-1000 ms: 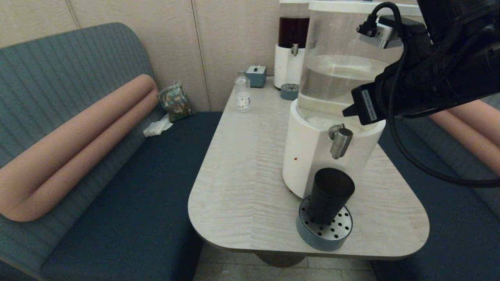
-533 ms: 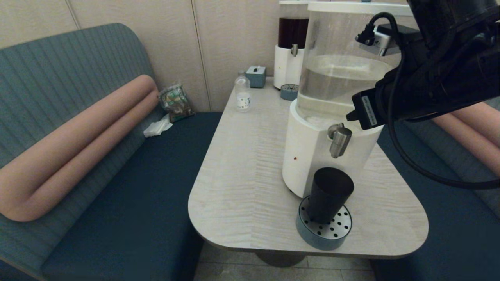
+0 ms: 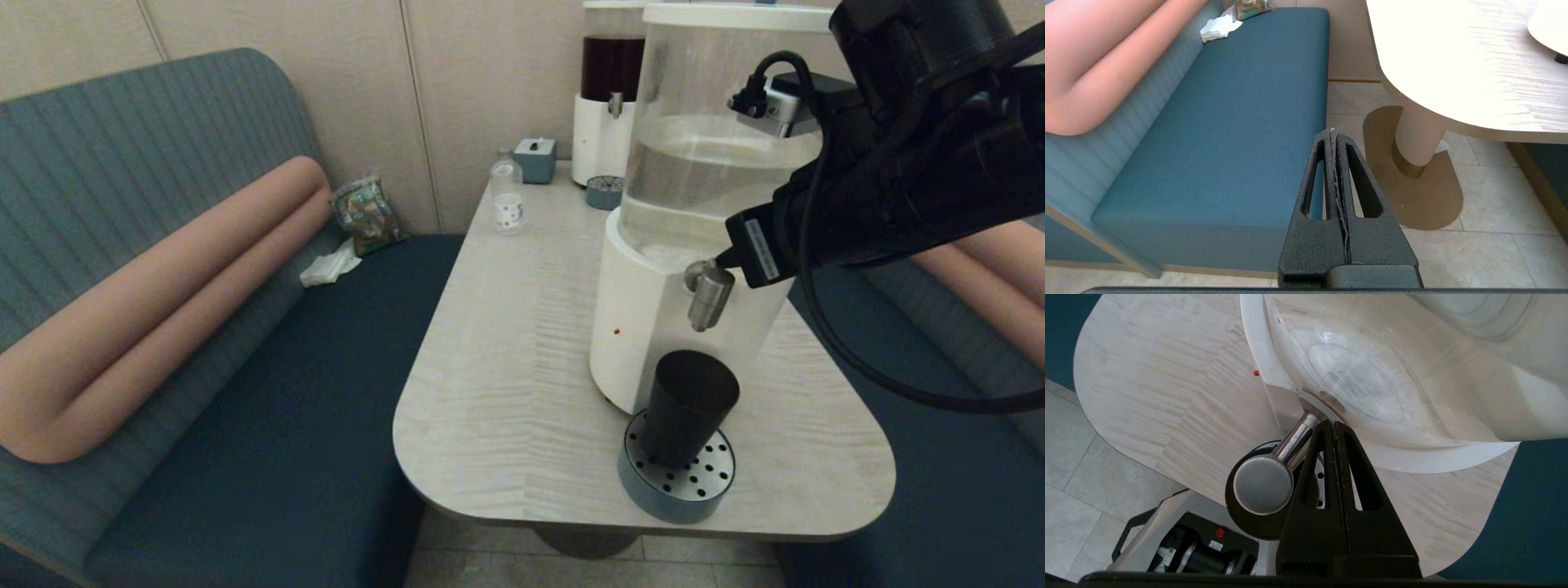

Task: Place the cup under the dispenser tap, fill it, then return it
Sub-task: Turn on the faucet

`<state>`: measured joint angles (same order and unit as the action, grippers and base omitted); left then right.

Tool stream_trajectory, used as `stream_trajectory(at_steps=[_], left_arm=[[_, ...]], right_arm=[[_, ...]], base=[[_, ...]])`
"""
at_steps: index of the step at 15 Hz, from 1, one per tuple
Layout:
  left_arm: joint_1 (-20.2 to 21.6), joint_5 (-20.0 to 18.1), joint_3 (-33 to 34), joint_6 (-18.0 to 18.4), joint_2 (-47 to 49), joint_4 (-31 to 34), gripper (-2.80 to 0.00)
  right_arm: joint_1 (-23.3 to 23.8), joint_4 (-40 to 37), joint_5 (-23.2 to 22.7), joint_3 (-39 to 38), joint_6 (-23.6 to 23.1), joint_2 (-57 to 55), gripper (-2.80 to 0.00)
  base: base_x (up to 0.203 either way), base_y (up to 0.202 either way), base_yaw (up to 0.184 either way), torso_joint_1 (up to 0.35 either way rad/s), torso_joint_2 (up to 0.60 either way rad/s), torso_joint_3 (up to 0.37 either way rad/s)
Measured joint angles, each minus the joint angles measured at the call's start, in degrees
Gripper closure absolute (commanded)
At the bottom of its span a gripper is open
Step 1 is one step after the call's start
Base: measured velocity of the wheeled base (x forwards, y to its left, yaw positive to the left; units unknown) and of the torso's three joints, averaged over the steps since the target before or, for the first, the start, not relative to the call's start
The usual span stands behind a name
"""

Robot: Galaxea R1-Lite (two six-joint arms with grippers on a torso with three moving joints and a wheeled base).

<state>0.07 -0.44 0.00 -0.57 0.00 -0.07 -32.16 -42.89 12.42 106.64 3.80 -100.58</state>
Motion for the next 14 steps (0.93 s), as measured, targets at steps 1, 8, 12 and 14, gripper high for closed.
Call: stream_trajectory(at_steps=[1, 8, 12, 14], left_arm=[[-0.02, 0.02, 0.00, 0.00, 0.00, 0.00, 0.00], [0.00, 0.00, 0.00, -0.02, 0.00, 0.01, 0.00], [0.00, 0.00, 0.00, -0.02, 0.00, 0.00, 0.00], [0.00, 0.00, 0.00, 0.01, 0.00, -0.02, 0.00]], right_arm=[[-0.30, -0.05, 0.04, 0.11, 0.00, -0.05, 0.00], [-1.94, 0.70, -0.09, 0.88, -0.34, -1.08, 0.00], [-2.89, 0.88, -0.29, 1.11, -0.47, -1.86, 0.00], [-3.52, 0.77, -0.35, 1.58, -0.61, -2.08, 0.00]], base=[[0.000, 0.000, 0.000, 0.000, 0.00, 0.000], [0.000, 0.000, 0.000, 0.000, 0.00, 0.000], [0.000, 0.000, 0.000, 0.000, 0.00, 0.000], [0.000, 0.000, 0.000, 0.000, 0.00, 0.000]])
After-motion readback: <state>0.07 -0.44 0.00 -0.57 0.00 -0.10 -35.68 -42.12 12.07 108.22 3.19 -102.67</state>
